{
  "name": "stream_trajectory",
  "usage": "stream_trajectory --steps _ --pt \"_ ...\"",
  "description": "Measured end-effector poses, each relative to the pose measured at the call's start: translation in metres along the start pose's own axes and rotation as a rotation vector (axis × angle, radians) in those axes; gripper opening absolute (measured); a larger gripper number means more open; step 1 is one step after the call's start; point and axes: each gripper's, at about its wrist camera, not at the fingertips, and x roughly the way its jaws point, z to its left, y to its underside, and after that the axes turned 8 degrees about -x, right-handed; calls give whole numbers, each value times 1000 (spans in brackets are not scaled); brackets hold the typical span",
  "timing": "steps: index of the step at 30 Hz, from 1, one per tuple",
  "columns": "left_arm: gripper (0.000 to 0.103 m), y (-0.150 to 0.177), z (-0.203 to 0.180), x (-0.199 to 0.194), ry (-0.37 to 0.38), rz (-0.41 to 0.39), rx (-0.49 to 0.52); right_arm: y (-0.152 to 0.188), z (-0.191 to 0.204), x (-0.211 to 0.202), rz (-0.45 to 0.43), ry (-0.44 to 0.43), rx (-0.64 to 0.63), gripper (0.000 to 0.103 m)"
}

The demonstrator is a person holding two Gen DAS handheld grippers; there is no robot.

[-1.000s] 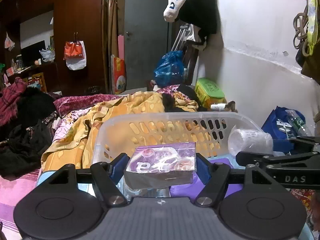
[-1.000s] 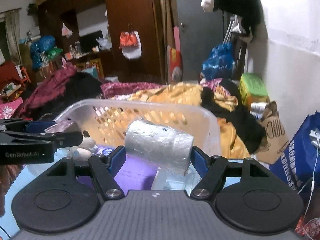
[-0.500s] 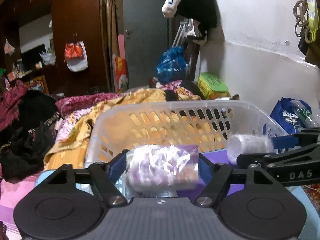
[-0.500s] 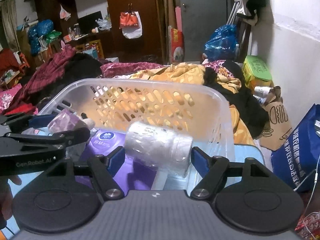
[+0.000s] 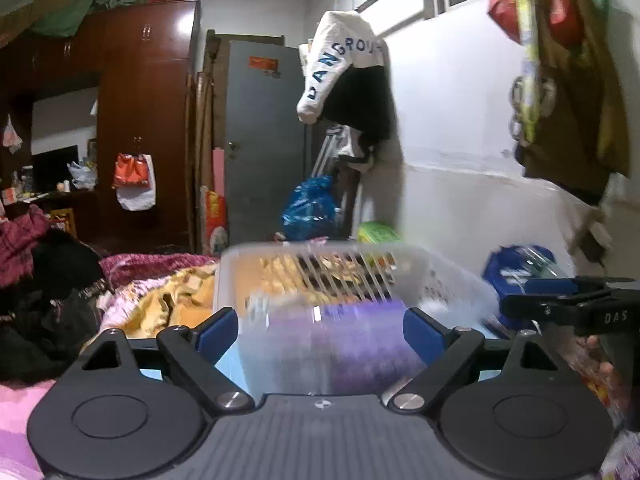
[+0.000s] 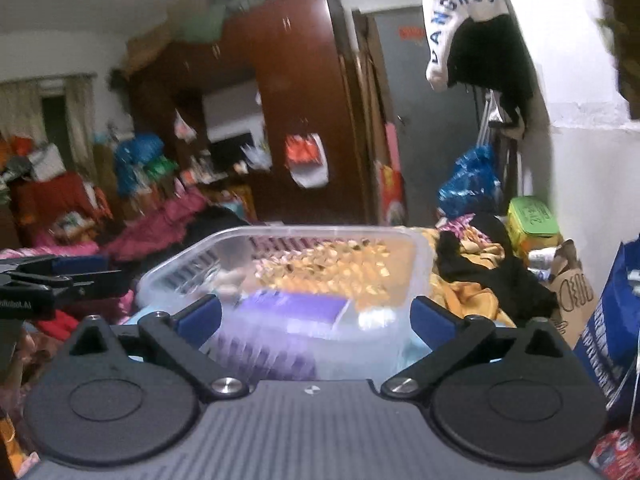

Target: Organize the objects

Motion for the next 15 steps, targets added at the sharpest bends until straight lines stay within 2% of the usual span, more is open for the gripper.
stream_trajectory --steps 4,7,10,15 --pt "92 40 15 -24 -23 -34 -7 50 -4 -13 -11 -23 37 103" --pt "92 55 29 -43 -56 -47 -20 73 -8 -11 15 -25 79 103" --pt "92 48 41 -66 -63 -58 -48 80 -11 -9 24 -29 100 103" --pt "93 35 40 -96 -131 -109 -1 75 1 -11 14 -3 43 103"
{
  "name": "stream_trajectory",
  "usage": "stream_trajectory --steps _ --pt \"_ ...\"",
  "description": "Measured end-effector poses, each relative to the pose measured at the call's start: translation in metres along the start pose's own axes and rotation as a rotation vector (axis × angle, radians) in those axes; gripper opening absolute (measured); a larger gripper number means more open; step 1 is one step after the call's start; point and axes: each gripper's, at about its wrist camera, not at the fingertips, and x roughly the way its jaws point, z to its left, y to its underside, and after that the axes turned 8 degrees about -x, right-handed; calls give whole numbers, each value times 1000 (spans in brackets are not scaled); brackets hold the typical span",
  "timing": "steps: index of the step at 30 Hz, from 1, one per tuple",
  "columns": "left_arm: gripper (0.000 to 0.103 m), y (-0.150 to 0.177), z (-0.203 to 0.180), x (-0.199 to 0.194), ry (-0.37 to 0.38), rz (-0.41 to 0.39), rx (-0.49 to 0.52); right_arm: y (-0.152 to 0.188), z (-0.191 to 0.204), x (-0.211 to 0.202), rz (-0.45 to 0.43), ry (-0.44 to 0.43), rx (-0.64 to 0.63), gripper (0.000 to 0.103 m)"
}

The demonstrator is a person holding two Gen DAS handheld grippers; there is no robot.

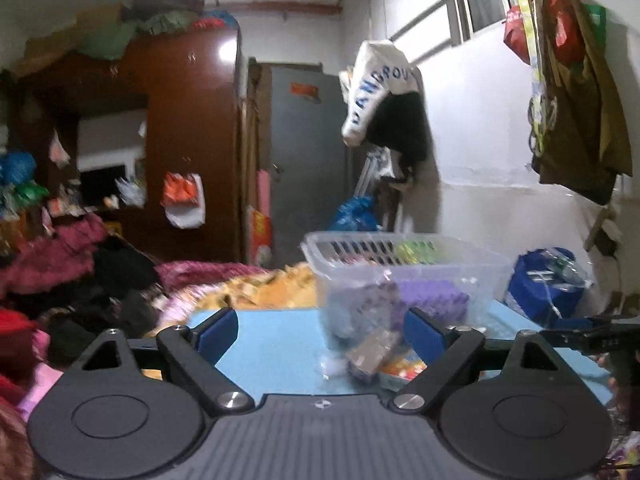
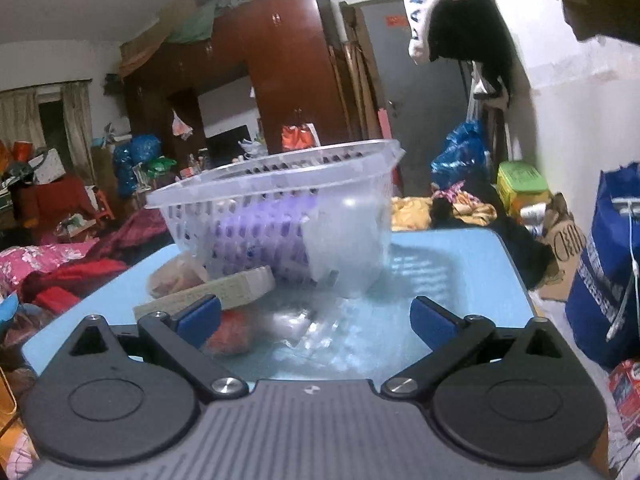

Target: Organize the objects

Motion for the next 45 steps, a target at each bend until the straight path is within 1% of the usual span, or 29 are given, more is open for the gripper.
stream_trajectory --steps 2,4,7,10,12,13,15,16,18,21,22,23,24,25,28,34,40,45 --pt "96 0 1 1 21 23 -12 2 6 0 -4 -12 -13 103" --pt "96 6 2 13 71 72 -54 2 11 5 0 -16 -21 103" --pt "96 32 -5 49 137 150 -111 -2 15 20 13 -47 -11 103" --pt "96 56 -11 85 217 208 -153 -2 23 31 -29 -112 -92 103" --pt "94 69 -16 106 245 249 -176 -5 28 40 -43 -145 -169 99" --pt "93 76 -18 110 254 260 -178 -7 29 46 -29 -158 -191 98" --pt "92 83 -24 120 262 277 -176 -10 28 55 10 -192 -196 95" --pt "91 84 -26 123 263 279 -178 -10 28 59 23 -206 -198 94" --pt "89 86 -32 127 261 274 -175 -11 26 67 53 -222 -208 87" --pt "85 84 -34 130 263 277 -182 -6 25 72 70 -276 -195 83" --pt "80 84 -35 132 265 284 -180 -6 24 72 77 -287 -187 80" --pt "77 85 -37 135 267 295 -184 -5 23 73 82 -303 -180 74" --pt "68 86 -36 136 275 302 -192 -5 23 73 84 -322 -175 70" --pt "67 87 -36 136 284 307 -200 -5 22 74 90 -334 -171 68" --pt "65 86 -34 135 282 296 -221 -5 24 74 101 -330 -177 66" --pt "61 85 -37 131 280 268 -206 -3 26 70 95 -309 -193 59" --pt "59 85 -35 134 314 278 -223 -2 32 61 66 -267 -222 54" --pt "58 86 -34 132 321 259 -232 -2 37 59 54 -251 -232 51"
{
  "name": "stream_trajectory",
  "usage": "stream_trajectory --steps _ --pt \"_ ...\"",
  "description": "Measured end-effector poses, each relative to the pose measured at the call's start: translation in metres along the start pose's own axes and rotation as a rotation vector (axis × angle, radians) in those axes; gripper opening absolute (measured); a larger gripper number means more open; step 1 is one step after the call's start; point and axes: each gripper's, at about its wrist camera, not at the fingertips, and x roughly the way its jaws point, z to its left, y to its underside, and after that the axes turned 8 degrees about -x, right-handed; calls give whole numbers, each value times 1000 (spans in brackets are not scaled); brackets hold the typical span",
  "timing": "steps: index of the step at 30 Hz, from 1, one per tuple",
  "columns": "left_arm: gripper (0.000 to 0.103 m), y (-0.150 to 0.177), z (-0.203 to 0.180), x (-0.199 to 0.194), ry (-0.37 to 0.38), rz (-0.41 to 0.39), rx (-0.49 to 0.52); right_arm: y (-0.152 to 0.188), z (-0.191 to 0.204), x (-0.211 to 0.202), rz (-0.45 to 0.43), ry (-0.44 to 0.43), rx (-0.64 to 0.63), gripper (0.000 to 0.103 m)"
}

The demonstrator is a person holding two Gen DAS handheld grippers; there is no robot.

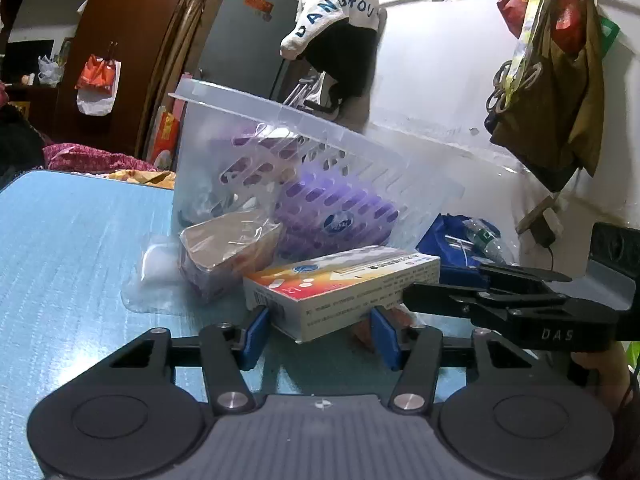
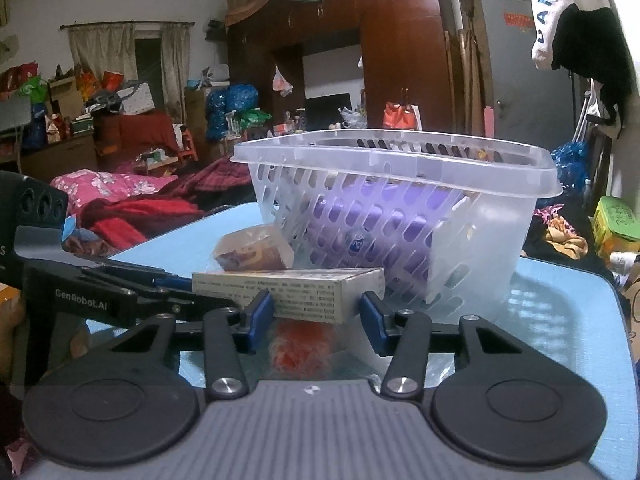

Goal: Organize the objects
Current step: 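Lift the medicine box with both grippers and carry it over the basket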

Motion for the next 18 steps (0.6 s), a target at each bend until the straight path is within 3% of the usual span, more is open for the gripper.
stream_trajectory --steps 8,18 --pt "56 8 -16 -17 -5 -82 100 6 17 -13 -48 45 -47 49" --pt "55 4 -50 -62 47 -230 227 -5 50 -54 -205 145 -135 49"
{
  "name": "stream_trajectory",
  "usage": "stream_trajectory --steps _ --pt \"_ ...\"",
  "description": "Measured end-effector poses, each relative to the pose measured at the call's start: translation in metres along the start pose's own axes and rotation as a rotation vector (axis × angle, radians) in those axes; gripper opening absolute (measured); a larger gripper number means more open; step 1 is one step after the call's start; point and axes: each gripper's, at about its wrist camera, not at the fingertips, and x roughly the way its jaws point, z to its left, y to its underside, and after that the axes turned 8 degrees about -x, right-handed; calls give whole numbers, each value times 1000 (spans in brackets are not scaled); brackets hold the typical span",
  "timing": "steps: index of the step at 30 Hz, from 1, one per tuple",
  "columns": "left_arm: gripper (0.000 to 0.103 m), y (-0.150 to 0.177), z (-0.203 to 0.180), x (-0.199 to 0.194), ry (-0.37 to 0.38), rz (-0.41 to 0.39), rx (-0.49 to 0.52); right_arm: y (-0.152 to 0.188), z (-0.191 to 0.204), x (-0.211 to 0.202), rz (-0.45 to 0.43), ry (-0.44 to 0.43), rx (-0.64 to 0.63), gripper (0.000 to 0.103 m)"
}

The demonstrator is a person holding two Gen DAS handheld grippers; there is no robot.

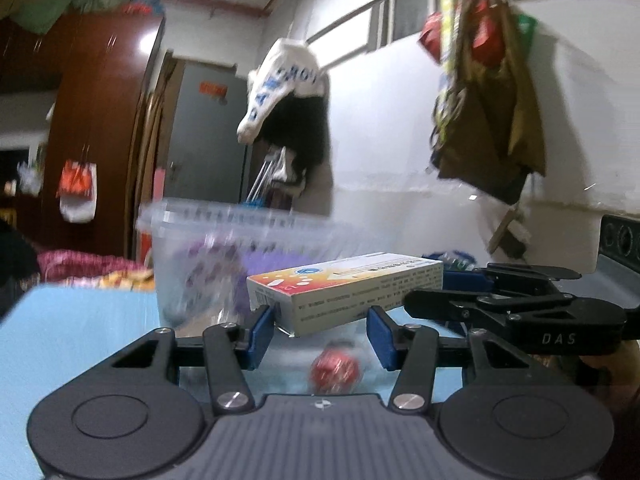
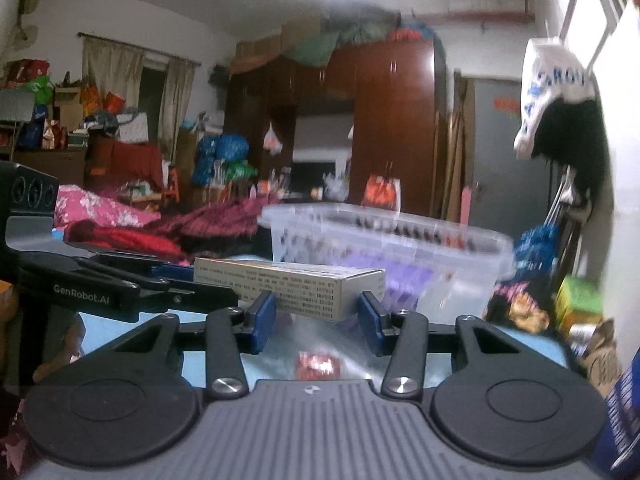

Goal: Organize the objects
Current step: 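Lift the medicine box with both grippers and carry it over the basket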

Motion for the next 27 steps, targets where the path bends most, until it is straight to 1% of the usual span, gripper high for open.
stream_trajectory --steps 4,8,11,13,16,19,27 --pt "55 -28 -10 -6 26 -40 53 -20 -4 -8 -60 26 -17 48" --pt "55 -63 -16 2 54 -58 102 -45 -17 -3 -105 63 -26 48" --pt "55 -85 -19 12 57 -61 135 -59 -28 5 -120 79 -25 47" --pt "55 -94 -20 20 48 -61 164 -64 -38 13 -123 80 -9 47" --pt "54 -103 -18 38 36 -40 180 -66 -52 29 -105 82 17 46" --pt "54 -110 -8 61 27 -5 172 -62 -66 50 -72 80 57 46" --pt "54 -117 19 115 -4 96 127 -51 -89 89 33 84 130 46"
